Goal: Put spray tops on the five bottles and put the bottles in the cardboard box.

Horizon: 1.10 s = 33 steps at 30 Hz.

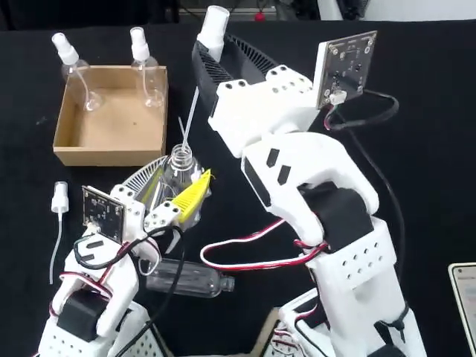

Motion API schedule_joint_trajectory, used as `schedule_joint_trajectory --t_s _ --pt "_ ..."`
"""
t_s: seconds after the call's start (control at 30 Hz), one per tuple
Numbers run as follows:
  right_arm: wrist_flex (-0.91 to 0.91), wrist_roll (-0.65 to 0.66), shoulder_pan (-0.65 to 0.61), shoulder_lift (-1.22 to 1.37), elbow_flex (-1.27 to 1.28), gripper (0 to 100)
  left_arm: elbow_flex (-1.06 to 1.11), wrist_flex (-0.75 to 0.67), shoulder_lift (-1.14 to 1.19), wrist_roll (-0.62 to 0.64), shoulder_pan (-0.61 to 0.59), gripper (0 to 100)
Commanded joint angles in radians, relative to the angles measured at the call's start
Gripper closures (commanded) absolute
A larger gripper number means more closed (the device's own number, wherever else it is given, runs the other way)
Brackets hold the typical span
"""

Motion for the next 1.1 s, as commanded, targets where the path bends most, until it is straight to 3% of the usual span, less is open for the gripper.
schedule_joint_trajectory --t_s 0.0,0.17,0.9,1.07 --pt "0.021 0.012 -0.031 -0.021 -0.005 97.3 -0.015 -0.026 -0.008 0.006 0.013 88" --pt "0.061 0.014 -0.107 -0.084 0.031 97.3 -0.015 -0.026 -0.008 0.006 0.013 88" --pt "0.069 0.015 -0.129 -0.314 0.384 97.3 -0.015 -0.026 -0.008 0.006 0.013 88" --pt "0.071 0.143 -0.212 -0.314 0.406 97.3 -0.013 -0.026 -0.008 0.006 0.008 88"
